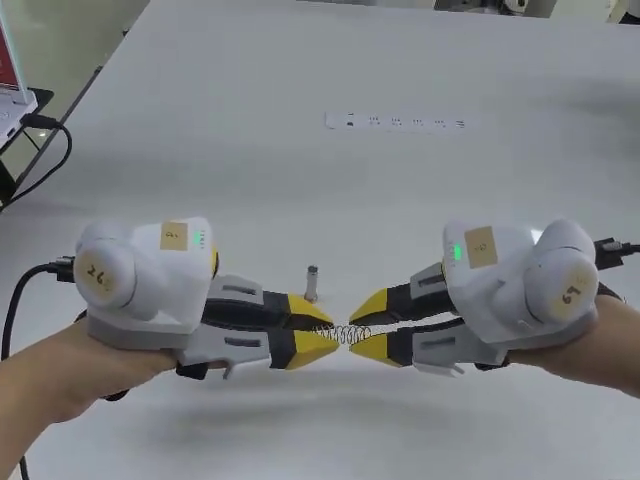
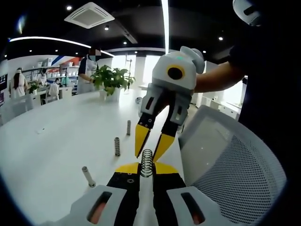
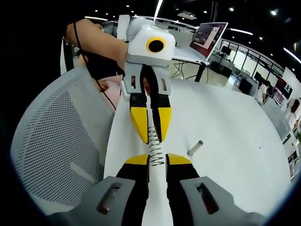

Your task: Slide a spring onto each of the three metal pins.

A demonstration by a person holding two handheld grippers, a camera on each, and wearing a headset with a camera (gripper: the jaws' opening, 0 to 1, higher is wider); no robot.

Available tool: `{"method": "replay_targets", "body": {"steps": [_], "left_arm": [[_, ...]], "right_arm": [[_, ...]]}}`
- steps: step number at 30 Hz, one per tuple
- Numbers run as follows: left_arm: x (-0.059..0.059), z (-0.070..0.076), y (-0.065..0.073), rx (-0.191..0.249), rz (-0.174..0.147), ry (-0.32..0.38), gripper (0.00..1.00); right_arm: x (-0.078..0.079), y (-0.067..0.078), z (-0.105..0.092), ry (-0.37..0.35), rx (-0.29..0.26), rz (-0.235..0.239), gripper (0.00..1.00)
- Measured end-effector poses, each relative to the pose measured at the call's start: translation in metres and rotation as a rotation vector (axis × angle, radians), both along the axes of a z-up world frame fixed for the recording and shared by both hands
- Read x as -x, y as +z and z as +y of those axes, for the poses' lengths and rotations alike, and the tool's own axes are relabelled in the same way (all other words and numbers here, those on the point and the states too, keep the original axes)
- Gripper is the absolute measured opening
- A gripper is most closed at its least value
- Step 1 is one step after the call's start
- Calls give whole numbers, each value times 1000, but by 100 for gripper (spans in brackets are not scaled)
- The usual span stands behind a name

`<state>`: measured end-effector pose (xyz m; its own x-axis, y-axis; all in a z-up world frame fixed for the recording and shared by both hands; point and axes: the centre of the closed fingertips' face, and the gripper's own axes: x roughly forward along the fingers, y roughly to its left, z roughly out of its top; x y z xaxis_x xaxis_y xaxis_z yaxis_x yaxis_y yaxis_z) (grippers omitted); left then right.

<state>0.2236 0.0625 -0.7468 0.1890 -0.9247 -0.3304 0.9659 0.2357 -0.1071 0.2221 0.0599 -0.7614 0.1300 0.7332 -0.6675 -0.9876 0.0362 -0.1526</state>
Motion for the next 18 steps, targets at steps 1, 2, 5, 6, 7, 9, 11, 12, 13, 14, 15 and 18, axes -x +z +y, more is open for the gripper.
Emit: {"method": "replay_targets", "body": {"steps": [1, 2, 5, 6, 7, 9, 11, 12, 13, 14, 15, 18], "left_arm": [[0, 0, 0, -1, 0, 0, 1], [1, 1, 0, -2, 2, -3, 1], [1, 1, 1, -1, 2, -5, 1], [1, 2, 2, 1, 2, -5, 1], [1, 2, 3, 2, 4, -4, 1], [1, 2, 3, 3, 3, -4, 1], [1, 2, 4, 2, 2, -4, 1], [1, 2, 4, 1, 1, -4, 1], [2, 3, 4, 2, 2, -4, 1], [2, 3, 4, 4, 4, -4, 1], [2, 4, 4, 4, 2, -4, 1], [2, 4, 4, 6, 3, -4, 1]], "right_arm": [[0, -1, -2, -1, 11, -1, 10], [-1, -2, -3, -2, 15, -4, 10], [-1, -3, -6, -1, 20, -2, 10], [-1, -2, -6, -3, 14, -2, 10], [-1, -2, -6, -5, 10, 2, 9], [-1, -2, -5, -4, 10, 7, 9], [0, -3, -5, 3, 8, 6, 7], [-1, -3, -4, 8, 7, -6, 7], [0, -2, -4, 16, 4, -10, 7], [0, -2, -3, 13, -1, -6, 6], [0, -1, -3, 11, -5, -3, 6], [0, 0, -3, 5, -9, 2, 6]]}}
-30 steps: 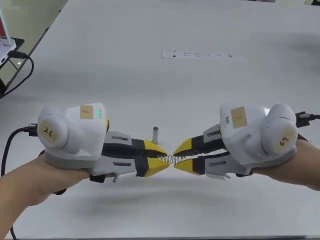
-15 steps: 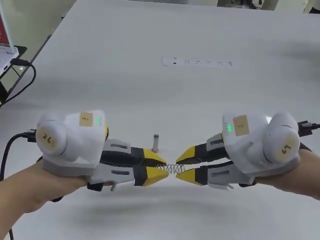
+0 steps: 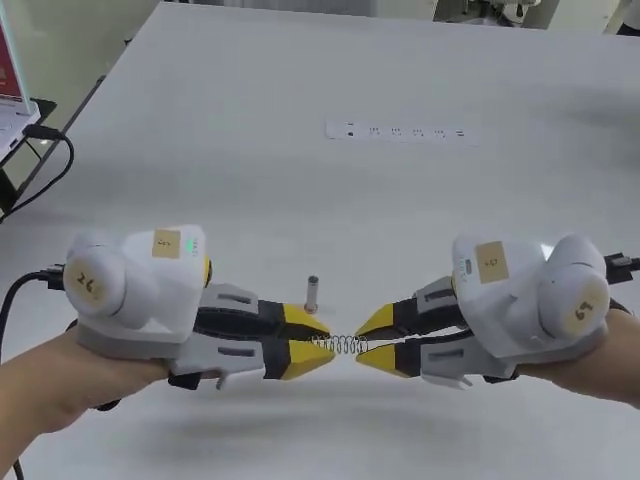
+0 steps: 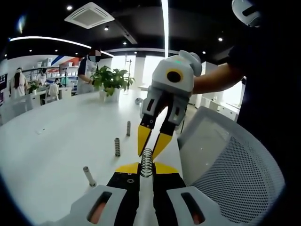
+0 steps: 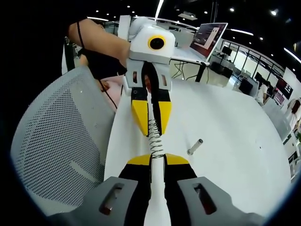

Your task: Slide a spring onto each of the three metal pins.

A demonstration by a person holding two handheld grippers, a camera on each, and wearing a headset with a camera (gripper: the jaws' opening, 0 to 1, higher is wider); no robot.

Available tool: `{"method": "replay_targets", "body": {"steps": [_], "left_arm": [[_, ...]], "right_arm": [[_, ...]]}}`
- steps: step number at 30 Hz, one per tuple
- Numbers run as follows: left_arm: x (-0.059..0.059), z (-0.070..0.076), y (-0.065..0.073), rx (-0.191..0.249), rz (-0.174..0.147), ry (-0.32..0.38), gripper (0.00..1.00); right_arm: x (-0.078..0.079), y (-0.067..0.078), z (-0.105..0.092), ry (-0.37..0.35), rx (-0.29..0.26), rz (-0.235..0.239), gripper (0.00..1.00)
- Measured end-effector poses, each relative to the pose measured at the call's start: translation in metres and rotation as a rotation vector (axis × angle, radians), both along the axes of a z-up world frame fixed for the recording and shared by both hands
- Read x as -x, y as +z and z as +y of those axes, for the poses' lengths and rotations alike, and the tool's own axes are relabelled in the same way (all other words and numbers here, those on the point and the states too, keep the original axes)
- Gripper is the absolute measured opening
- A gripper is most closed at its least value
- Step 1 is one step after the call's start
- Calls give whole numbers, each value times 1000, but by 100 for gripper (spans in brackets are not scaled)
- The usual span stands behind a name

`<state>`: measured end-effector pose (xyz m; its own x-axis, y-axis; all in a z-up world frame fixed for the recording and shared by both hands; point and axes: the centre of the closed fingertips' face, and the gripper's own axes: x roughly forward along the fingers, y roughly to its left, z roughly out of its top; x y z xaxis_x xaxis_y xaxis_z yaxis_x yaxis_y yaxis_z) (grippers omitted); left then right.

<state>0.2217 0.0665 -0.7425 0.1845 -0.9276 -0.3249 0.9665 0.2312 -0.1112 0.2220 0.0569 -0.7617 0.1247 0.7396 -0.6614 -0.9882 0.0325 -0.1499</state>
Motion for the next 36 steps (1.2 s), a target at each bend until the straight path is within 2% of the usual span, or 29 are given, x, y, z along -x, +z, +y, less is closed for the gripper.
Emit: {"method": "replay_targets", "body": {"steps": [9, 17, 18, 19, 20, 21, 22, 23, 24, 25, 26, 28, 29, 31, 34, 35, 36], "left_arm": [[-2, 1, -1, 10, 4, 6, 1], [0, 3, -8, -2, 11, 11, 1], [0, 3, -11, -12, 10, 9, 1], [0, 3, -13, -25, 3, 7, 1], [0, 7, -23, -89, -10, 5, 1], [-2, 10, -30, -132, -43, 8, 1], [2, 9, -34, -134, -21, -1, 1], [4, 4, -27, -72, -8, -2, 1], [3, 2, -21, -29, 2, 15, 1], [-1, 1, -16, -6, -6, 37, 1], [-3, 2, -17, -14, 1, 46, 1], [-6, 3, -20, -39, -24, 46, 1], [-6, 3, -19, -39, -22, 43, 1], [-6, 5, -18, -39, -20, 42, 1], [-7, 7, -18, -42, -23, 40, 1], [-8, 8, -17, -44, -28, 40, 1], [-8, 8, -18, -47, -28, 40, 1]], "right_arm": [[-2, 6, -1, -33, -24, 13, 5], [0, 16, 1, -32, -47, 4, 5], [0, 17, 2, -32, -53, 0, 4], [0, 24, 6, -34, -94, 13, 0], [3, 31, 11, -4, -123, 16, 0], [0, 45, 16, -59, -180, 42, 0], [0, 52, 20, -56, -206, 43, 0], [-1, 53, 20, -48, -176, 27, 0], [-5, 52, 19, -48, -149, -8, 0], [-2, 51, 21, -38, -159, 23, 0], [-3, 48, 21, -53, -160, 38, 0], [-4, 44, 18, -56, -146, 27, 0], [-5, 43, 16, -64, -142, 18, 0], [-4, 42, 12, -77, -151, 45, 0], [-5, 39, 7, -79, -143, 36, 0], [-6, 40, 5, -88, -148, 43, 0], [-5, 39, 6, -105, -163, 85, 4]]}}
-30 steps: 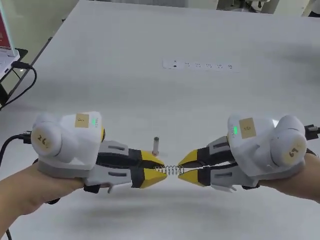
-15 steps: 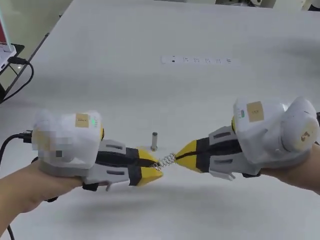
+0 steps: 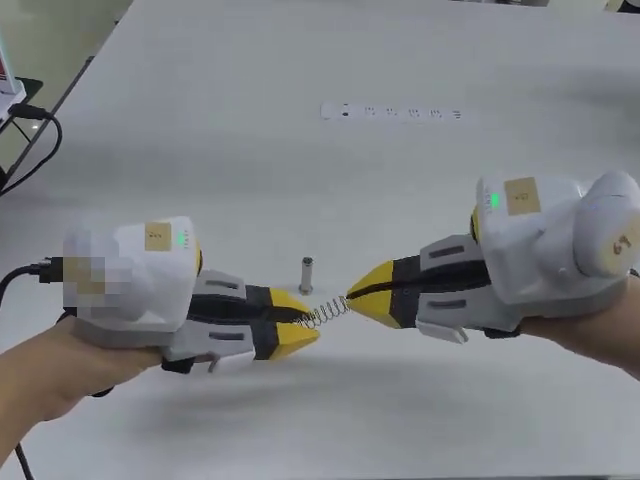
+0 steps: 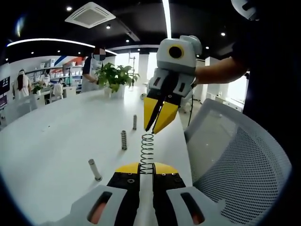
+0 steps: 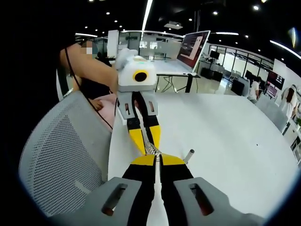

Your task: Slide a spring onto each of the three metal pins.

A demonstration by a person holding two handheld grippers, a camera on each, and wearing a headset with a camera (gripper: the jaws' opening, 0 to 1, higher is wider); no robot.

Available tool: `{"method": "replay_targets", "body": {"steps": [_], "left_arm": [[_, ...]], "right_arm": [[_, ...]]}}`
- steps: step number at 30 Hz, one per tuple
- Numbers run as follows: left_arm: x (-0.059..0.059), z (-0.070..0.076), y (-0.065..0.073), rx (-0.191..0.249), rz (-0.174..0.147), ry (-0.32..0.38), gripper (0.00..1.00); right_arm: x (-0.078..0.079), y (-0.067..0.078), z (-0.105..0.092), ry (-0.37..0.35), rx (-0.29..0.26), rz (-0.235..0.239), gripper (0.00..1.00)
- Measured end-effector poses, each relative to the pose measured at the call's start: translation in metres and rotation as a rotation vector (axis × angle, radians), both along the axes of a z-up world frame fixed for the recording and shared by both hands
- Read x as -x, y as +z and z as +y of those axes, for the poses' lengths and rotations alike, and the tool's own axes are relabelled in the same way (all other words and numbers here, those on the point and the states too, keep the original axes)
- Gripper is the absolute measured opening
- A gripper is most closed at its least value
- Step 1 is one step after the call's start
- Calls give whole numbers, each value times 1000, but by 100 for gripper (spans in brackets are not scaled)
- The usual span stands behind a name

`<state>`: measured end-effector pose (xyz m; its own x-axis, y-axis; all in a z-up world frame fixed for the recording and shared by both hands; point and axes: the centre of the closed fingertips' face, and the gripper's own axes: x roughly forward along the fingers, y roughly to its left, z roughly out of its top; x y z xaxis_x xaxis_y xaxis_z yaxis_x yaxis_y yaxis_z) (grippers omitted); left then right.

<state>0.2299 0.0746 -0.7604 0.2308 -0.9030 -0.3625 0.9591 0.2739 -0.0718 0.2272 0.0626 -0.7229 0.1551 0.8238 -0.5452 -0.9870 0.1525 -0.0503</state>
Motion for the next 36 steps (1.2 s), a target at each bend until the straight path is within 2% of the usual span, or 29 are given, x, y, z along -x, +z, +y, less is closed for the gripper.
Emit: {"method": "replay_targets", "body": {"steps": [1, 3, 19, 25, 30, 36], "left_arm": [[0, 0, 0, -1, 1, -1, 1], [1, 0, 0, -3, 1, -6, 1], [3, -3, 5, 8, -9, -30, 1], [7, -7, 7, 11, -13, -54, 1], [7, -7, 8, 12, -15, -53, 1], [8, -8, 5, 0, -16, -61, 1]], "right_arm": [[0, -1, -1, -8, 1, 18, 7], [-3, -2, -2, 3, 11, -20, 3], [2, -14, -4, -5, 2, 56, 14], [6, -12, 1, 5, -27, 88, 10], [7, -12, 1, 12, -35, 93, 8], [10, -11, 4, 33, -32, 71, 8]]}}
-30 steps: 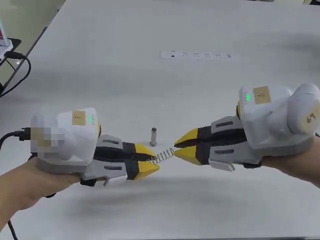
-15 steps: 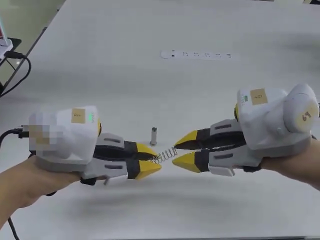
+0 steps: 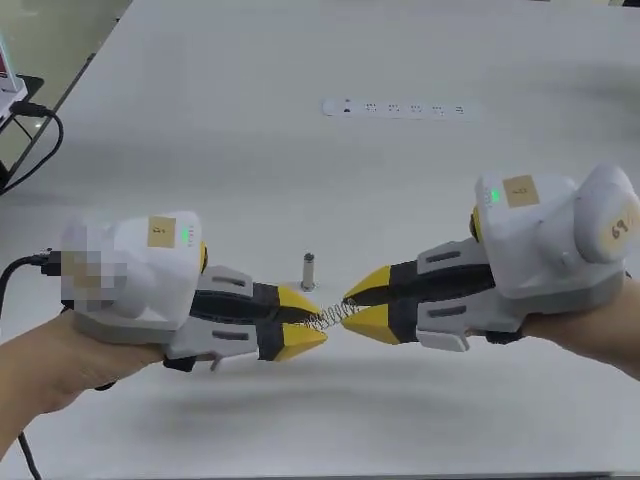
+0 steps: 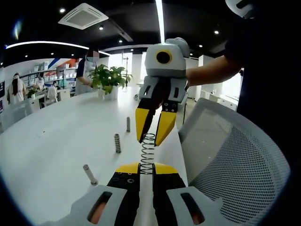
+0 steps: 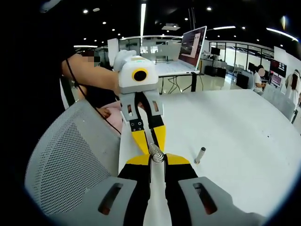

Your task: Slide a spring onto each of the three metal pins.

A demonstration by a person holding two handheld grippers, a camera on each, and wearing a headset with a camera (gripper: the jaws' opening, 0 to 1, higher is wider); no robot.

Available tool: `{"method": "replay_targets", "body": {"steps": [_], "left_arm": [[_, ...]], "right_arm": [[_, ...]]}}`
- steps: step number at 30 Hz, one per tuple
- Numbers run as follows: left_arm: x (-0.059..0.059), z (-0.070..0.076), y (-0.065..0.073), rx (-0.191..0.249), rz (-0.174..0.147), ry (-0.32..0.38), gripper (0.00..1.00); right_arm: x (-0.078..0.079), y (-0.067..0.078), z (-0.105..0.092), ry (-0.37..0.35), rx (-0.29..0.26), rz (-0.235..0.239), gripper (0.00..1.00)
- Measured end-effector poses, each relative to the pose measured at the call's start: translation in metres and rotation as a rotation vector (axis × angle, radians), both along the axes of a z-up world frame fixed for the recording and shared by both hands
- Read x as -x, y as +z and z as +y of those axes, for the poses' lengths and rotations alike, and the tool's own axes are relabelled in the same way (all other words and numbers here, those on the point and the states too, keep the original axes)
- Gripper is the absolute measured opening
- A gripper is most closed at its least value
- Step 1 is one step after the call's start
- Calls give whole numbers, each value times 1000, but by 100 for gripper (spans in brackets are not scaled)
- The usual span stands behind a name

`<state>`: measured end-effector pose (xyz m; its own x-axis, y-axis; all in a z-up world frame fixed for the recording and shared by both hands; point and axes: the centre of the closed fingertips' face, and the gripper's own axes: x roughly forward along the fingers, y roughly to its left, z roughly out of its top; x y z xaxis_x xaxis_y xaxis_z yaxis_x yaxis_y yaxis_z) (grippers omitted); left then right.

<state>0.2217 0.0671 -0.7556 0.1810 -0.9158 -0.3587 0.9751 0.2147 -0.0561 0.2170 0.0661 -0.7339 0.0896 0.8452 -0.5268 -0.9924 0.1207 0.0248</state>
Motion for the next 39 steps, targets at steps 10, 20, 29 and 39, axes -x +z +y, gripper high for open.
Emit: {"method": "replay_targets", "body": {"steps": [10, 20, 29, 39], "left_arm": [[0, -1, 0, -8, -5, -4, 1], [1, -3, -1, -18, -8, -10, 1], [1, -5, -1, -23, -15, -14, 1], [4, -8, -4, -31, -15, -24, 1]], "right_arm": [[1, 3, 6, 8, 7, -24, 7], [4, 6, 11, 39, 33, -69, 8], [4, 12, 16, 58, 35, -89, 8], [8, 12, 28, 100, 54, -123, 8]]}}
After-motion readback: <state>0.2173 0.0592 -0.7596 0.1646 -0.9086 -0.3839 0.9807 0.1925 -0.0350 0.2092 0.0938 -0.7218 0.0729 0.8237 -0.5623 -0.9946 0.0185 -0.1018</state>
